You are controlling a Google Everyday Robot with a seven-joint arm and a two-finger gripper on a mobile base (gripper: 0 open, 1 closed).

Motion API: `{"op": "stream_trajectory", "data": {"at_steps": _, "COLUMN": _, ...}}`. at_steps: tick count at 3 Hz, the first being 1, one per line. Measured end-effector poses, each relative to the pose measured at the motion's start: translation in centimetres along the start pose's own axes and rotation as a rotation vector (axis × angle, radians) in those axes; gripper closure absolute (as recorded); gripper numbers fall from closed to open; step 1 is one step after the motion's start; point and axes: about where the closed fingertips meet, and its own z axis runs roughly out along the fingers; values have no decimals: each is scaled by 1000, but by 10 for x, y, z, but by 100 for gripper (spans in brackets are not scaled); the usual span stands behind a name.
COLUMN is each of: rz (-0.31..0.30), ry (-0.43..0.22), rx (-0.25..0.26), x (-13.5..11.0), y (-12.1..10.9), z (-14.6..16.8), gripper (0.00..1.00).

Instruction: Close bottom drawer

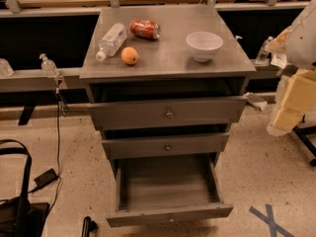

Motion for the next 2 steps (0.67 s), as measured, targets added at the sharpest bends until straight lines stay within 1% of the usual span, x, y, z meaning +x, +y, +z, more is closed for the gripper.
{"op": "stream_trajectory", "data": {"at_steps": 1, "rz": 0, "ry": 0, "rx": 0, "x": 0, "y": 0, "z": 0, "gripper": 0}}
{"op": "stream_trajectory", "data": {"at_steps": 2, "rz": 0, "ry": -50, "rx": 18, "x": -5, "y": -4, "z": 18, "gripper": 0}}
